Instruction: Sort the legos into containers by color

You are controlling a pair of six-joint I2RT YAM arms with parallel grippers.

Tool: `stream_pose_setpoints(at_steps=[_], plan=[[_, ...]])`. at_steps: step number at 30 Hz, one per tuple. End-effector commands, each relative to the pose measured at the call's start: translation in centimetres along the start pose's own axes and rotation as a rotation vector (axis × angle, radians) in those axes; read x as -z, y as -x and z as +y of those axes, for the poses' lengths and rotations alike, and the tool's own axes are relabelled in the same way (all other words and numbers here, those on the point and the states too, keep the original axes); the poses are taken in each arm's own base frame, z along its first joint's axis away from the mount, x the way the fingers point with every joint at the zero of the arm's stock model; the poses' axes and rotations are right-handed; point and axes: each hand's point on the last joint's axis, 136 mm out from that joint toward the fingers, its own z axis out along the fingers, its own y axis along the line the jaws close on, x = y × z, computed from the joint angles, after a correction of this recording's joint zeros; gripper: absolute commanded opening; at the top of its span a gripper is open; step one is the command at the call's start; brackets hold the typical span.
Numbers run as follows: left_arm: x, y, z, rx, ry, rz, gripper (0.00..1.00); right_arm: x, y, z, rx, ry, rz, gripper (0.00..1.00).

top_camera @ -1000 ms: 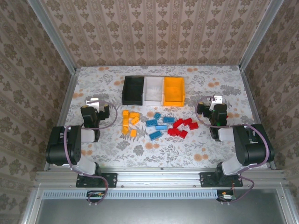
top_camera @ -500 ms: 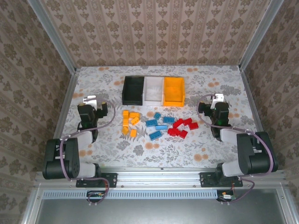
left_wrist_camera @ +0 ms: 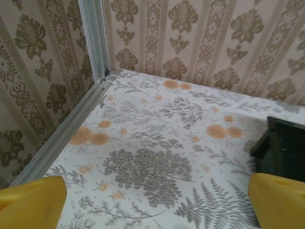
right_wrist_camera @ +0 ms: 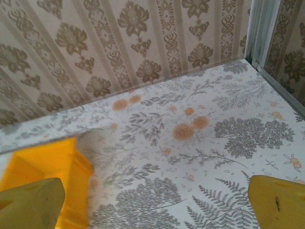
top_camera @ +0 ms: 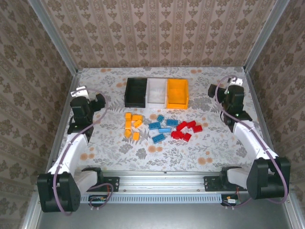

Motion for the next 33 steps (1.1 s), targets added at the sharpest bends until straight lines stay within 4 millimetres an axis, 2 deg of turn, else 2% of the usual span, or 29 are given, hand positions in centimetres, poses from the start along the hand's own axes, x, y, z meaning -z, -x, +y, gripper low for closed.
stream_pose_setpoints(at_steps=[1, 5, 8, 15, 22, 33], plan=[[1.7, -1.1, -1.3, 0.089, -0.054, 0.147, 1.0, 1.4, -2.9, 0.0, -0.112, -0.006, 0.221, 1.0], [2.8, -1.1, -3.6, 0.102, -0.151, 0.293, 1.0, 3.1, -2.3, 0.5, -0.191, 0.006, 0.286, 1.0], [3.5, -1.6, -5.9, 0.086, -0.274, 0.396, 1.0, 4.0, -2.7, 1.1, -0.204, 0.029, 0.366, 1.0], [4.9, -3.7, -9.9, 0.017, -0.497, 0.563, 1.0, 5.3, -5.6, 1.1, -0.212, 0.023, 0.554, 1.0], [4.9, -6.3, -10.5, -0.048, -0.542, 0.606, 1.0, 5.4, -7.6, -0.5, -0.217, -0.049, 0.614, 1.0], [5.1, -8.2, -11.7, -0.072, -0.616, 0.637, 1.0, 3.7, -11.3, -3.1, -0.224, -0.175, 0.76, 0.97]])
